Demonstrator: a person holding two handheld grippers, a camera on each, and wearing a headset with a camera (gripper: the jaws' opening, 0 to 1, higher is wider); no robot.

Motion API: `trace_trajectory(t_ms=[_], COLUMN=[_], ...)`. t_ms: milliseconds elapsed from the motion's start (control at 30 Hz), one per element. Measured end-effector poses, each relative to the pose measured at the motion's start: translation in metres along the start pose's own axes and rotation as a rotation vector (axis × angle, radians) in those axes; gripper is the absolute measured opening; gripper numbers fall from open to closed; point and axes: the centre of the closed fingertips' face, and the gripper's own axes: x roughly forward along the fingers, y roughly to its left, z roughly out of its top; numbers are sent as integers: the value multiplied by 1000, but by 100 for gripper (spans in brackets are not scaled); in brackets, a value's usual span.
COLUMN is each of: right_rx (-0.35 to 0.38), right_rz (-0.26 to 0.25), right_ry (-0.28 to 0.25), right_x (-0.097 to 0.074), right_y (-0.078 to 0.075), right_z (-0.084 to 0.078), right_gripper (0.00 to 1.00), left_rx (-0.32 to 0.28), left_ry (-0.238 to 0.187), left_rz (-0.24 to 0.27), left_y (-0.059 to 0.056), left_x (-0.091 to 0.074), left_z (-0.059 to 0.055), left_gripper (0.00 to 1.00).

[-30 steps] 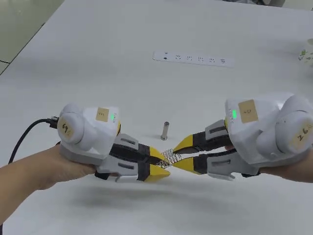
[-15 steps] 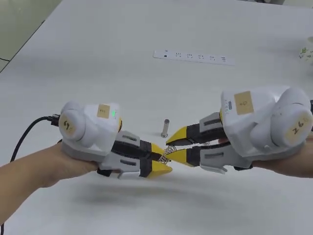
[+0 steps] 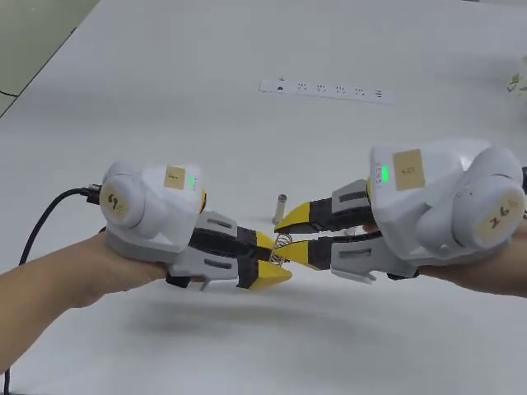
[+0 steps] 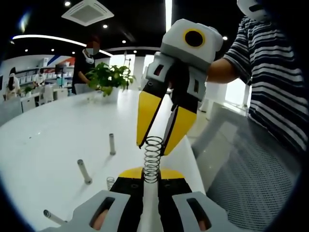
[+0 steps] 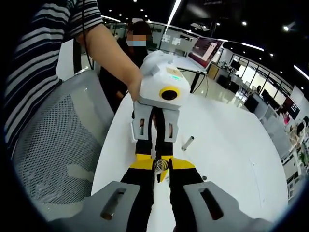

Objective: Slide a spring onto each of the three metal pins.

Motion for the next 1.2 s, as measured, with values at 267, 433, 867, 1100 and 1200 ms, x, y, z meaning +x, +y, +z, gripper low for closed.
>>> trace_trajectory(t_ms=[267,433,867,1100,1200], right_rx=[-24,-34,-73,-84,-89], right_rz=[-9,-12,3,2,-1], right_ry=[-9,-14,12,18,16], right_x=[3,5,5,3,3], right_y=[0,2,3,3,2], right_z=[5,6,7,8,9], right_gripper=[8,8,7,7,7], left_rx=[1,2,-1,-4,-10], left_ry=[-3,-1,2,1,4], left_rz=[2,5,16,21,25], left_y=[0,0,-1,0,0], left_x=[0,-1,-1,-1,-1], left_z=[2,1,1,2,2], left_gripper=[2,2,3,4,5])
